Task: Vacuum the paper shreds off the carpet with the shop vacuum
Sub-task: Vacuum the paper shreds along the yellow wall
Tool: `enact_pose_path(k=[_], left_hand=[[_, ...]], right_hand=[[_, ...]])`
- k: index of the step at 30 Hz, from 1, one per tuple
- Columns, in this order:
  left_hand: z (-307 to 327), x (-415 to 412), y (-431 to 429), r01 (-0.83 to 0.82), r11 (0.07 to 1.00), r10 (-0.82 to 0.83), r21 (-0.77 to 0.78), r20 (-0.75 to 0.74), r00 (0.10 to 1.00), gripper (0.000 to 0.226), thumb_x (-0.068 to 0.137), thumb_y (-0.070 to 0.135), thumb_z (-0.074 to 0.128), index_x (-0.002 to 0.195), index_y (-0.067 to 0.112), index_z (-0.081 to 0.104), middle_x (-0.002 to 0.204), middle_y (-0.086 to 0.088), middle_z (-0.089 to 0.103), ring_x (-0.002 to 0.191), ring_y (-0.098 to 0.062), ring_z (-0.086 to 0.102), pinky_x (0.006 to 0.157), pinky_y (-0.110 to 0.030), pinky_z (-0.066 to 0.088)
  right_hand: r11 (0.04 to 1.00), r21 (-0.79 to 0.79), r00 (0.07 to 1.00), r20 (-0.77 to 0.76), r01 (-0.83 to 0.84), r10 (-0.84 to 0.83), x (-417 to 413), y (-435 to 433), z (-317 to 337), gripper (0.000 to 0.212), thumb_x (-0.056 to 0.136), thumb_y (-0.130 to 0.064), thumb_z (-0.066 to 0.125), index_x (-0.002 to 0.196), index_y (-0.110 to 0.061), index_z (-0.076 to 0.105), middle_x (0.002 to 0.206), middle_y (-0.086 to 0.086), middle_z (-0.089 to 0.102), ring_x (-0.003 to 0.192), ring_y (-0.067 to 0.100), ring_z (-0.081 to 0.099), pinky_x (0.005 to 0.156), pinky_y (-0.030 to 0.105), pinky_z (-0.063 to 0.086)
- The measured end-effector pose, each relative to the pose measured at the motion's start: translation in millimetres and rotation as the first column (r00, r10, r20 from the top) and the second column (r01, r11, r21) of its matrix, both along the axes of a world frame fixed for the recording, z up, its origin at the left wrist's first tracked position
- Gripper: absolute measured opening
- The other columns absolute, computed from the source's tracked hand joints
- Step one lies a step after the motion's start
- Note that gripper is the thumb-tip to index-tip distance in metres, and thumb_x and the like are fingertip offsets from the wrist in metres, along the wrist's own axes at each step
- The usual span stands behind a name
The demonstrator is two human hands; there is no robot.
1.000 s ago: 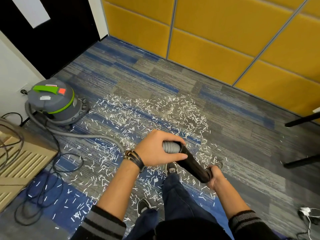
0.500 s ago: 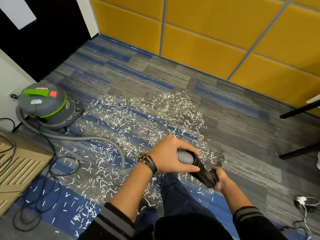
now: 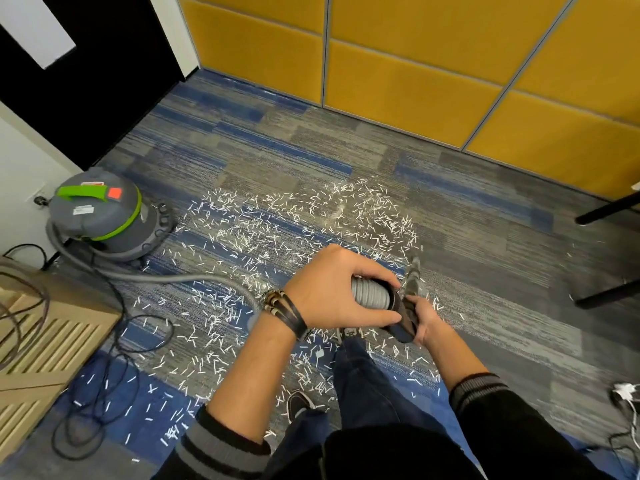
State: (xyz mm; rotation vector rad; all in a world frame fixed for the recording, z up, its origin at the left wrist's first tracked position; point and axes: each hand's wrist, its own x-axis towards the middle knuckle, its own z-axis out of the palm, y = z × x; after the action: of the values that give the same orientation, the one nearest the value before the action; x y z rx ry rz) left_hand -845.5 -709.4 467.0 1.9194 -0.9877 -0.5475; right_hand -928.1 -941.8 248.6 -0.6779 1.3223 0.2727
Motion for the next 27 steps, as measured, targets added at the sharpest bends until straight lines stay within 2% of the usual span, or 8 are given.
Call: enact_pose_path(k=[6,10,14,18,21,24,27], left_hand=[[-3.4,0.3,20.9,0.011,0.999,-0.015,-0.031,-0.137,0.990,0.037,0.070,0.024,0.097,0.104,0.023,0.083,0.097,0.013,0.080,0.091,0.000,0.074,0.086,-0.020,0.058],[-20.6,-6.0,25.1,0.007,1.000,-0.001,0.030,-0.209,0.978,0.034,0.071,0.023,0.097,0.103,0.024,0.083,0.098,0.013,0.080,0.093,-0.001,0.074,0.089,-0.025,0.060],[-23.4,-22.9,20.0,0.030,0.997,-0.016,0.077,-0.180,0.984,0.034,0.071,0.028,0.095,0.102,0.029,0.083,0.097,0.018,0.079,0.092,0.001,0.072,0.089,-0.027,0.060],[-6.6,-28.2,19.9,-0.008,1.000,0.008,0.007,-0.100,0.995,0.034,0.071,0.028,0.095,0.103,0.029,0.083,0.096,0.018,0.079,0.090,0.004,0.072,0.088,-0.022,0.059],[3.6,-27.7,26.7,-0.009,0.999,0.004,-0.050,-0.094,0.996,0.036,0.069,0.024,0.097,0.101,0.027,0.083,0.095,0.018,0.079,0.090,0.003,0.073,0.085,-0.019,0.057],[1.8,-28.2,34.6,0.017,0.999,-0.021,-0.028,-0.126,0.992,0.035,0.068,0.023,0.097,0.101,0.025,0.083,0.095,0.017,0.079,0.090,0.000,0.074,0.083,-0.018,0.056],[-12.0,-32.1,44.8,-0.024,1.000,0.025,0.009,-0.172,0.985,0.033,0.070,0.022,0.097,0.100,0.026,0.083,0.095,0.017,0.079,0.091,0.000,0.074,0.086,-0.022,0.058]], right_hand=[[0.991,0.055,0.992,-0.037,0.120,-0.118,-36.9,17.4,-7.8,0.024,0.098,-0.033,0.045,0.085,-0.014,0.049,0.076,0.011,0.055,0.066,0.025,0.053,0.071,0.035,0.048],[0.987,0.013,0.984,-0.085,0.159,-0.158,-70.3,17.2,-13.6,0.029,0.099,-0.029,0.040,0.073,-0.016,0.043,0.057,0.008,0.051,0.056,0.024,0.049,0.060,0.030,0.048],[0.989,-0.030,0.981,-0.123,0.144,-0.147,-91.3,17.5,-15.8,0.028,0.098,-0.029,0.040,0.073,-0.016,0.044,0.067,0.009,0.049,0.061,0.026,0.048,0.065,0.033,0.045],[0.990,-0.050,0.985,-0.106,0.130,-0.135,-79.6,14.8,-9.2,0.029,0.098,-0.029,0.039,0.075,-0.013,0.047,0.074,0.014,0.051,0.066,0.029,0.050,0.069,0.035,0.045],[0.986,-0.020,0.985,-0.051,0.164,-0.165,-70.1,25.0,-9.1,0.028,0.099,-0.033,0.042,0.084,-0.011,0.051,0.081,0.015,0.053,0.071,0.029,0.052,0.074,0.035,0.047],[0.988,-0.032,0.987,-0.045,0.152,-0.154,-72.1,38.9,-12.5,0.030,0.100,-0.036,0.040,0.085,-0.011,0.049,0.081,0.014,0.053,0.070,0.029,0.052,0.074,0.036,0.047],[0.988,-0.042,0.987,-0.041,0.151,-0.152,-89.8,44.0,-15.5,0.033,0.103,-0.034,0.036,0.076,-0.015,0.043,0.071,0.010,0.047,0.063,0.026,0.048,0.068,0.036,0.046]])
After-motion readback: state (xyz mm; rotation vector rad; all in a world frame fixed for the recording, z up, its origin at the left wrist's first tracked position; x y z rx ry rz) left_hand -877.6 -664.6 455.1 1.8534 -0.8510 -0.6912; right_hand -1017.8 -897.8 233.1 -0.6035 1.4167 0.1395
